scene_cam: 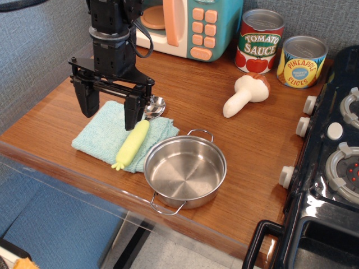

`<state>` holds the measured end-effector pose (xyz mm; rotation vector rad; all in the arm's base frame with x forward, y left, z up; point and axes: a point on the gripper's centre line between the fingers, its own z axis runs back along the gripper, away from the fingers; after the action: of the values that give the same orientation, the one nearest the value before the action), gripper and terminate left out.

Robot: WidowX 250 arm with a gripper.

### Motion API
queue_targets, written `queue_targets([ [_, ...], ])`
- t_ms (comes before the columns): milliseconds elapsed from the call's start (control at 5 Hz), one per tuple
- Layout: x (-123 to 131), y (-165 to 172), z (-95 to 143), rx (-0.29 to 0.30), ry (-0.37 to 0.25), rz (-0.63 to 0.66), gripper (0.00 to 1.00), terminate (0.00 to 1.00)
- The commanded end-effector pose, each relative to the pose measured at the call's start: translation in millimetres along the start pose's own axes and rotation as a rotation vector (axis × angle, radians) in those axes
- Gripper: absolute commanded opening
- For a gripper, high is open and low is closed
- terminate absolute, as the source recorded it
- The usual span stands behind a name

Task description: Move the pot behind and to the left of the blue towel

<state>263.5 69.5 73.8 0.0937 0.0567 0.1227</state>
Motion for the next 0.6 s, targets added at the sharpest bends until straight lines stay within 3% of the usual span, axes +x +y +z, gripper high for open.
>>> queue_targets([
  [0, 0, 0, 0, 0.000, 0.000, 0.000, 1.00, 0.00],
  [400, 6, -34, -13, 0.007, 0.000, -0.099, 1.00, 0.00],
])
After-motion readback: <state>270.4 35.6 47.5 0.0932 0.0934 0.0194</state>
